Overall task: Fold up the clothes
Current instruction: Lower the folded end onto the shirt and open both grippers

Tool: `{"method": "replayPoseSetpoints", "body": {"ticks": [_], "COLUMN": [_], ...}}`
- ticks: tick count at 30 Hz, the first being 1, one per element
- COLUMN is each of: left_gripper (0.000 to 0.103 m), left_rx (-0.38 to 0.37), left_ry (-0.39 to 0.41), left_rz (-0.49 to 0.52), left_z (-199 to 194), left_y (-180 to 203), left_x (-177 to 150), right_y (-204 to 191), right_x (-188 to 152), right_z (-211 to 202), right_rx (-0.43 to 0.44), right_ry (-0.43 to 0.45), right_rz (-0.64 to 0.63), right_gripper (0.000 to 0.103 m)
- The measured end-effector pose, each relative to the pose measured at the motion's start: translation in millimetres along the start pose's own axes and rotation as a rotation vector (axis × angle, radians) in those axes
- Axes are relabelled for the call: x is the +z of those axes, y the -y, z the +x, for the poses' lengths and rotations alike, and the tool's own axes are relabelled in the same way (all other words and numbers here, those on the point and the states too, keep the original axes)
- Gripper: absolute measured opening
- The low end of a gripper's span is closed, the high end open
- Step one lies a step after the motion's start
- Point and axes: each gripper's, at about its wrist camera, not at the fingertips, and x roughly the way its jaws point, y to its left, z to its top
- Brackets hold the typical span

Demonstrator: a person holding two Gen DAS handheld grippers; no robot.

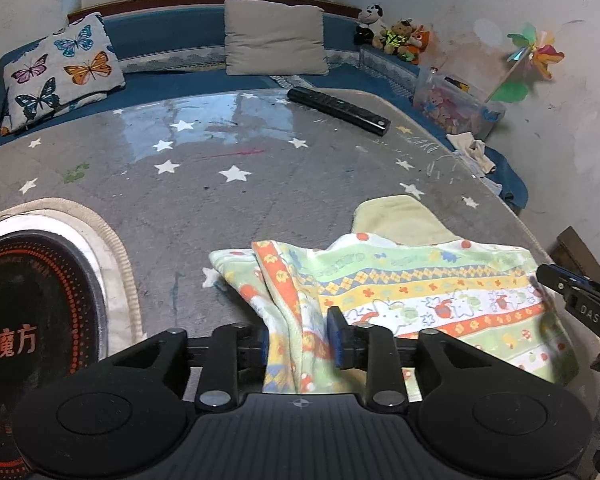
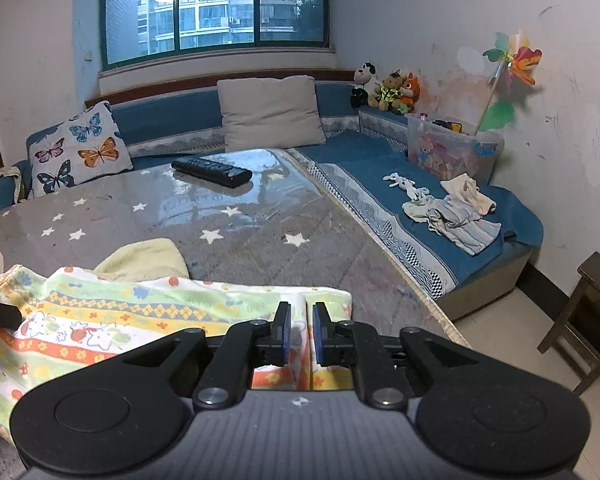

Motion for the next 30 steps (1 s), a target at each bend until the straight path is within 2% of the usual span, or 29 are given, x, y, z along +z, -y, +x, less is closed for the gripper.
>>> {"method": "replayPoseSetpoints", "body": {"ticks": [2, 5, 7, 8, 9, 11, 16, 18, 24, 30], "left_gripper": [0.038, 0.043, 0.047, 0.050, 0.052, 0.053, 0.055, 0.055, 0.055, 0.058], "left_rx": [0.008, 0.021, 0.026, 0.032, 0.038, 0.045, 0.061, 0.065, 0.077, 0.085], "left_ry": [-0.002, -0.003, -0.003, -0.003, -0.001, 0.000, 0.011, 0.015, 0.014, 0.008], "left_rz": [-0.003, -0.011, -0.014, -0.015, -0.017, -0.021, -0.025, -0.025, -0.022, -0.029], "left_z": [0.5, 1.3, 1.5, 1.2, 1.0, 0.3, -2.8, -3.6, -1.8, -0.6], "left_y": [-2.7, -6.7, -8.9, -10.0, -11.1, -13.9, -20.7, -22.9, -27.6, -34.1], "left_x": [-1.1, -1.9, -2.4, -2.5, -2.3, -2.5, -3.3, -3.7, -4.4, -6.5], "right_y": [-1.3, -5.0, -8.1, -10.2, -12.2, -17.3, -33.8, -40.2, -53.4, -55.0], "right_x": [-1.6, -2.3, -2.8, -3.5, -4.0, -4.4, -3.9, -2.9, 1.9, 8.6], "right_z": [0.0, 0.6, 2.6, 3.0, 4.0, 5.8, 13.3, 16.0, 29.6, 41.8], "right_rx": [0.007, 0.020, 0.035, 0.043, 0.052, 0.063, 0.084, 0.092, 0.125, 0.126], "right_ry": [-0.003, -0.010, -0.019, -0.024, -0.029, -0.035, -0.049, -0.050, -0.060, -0.065], "right_rz": [-0.001, -0.006, -0.009, -0.008, -0.007, -0.011, -0.025, -0.024, -0.006, 0.025], "right_gripper": [0.013, 0.026, 0.027, 0.031, 0.041, 0.046, 0.044, 0.037, 0.026, 0.026]}}
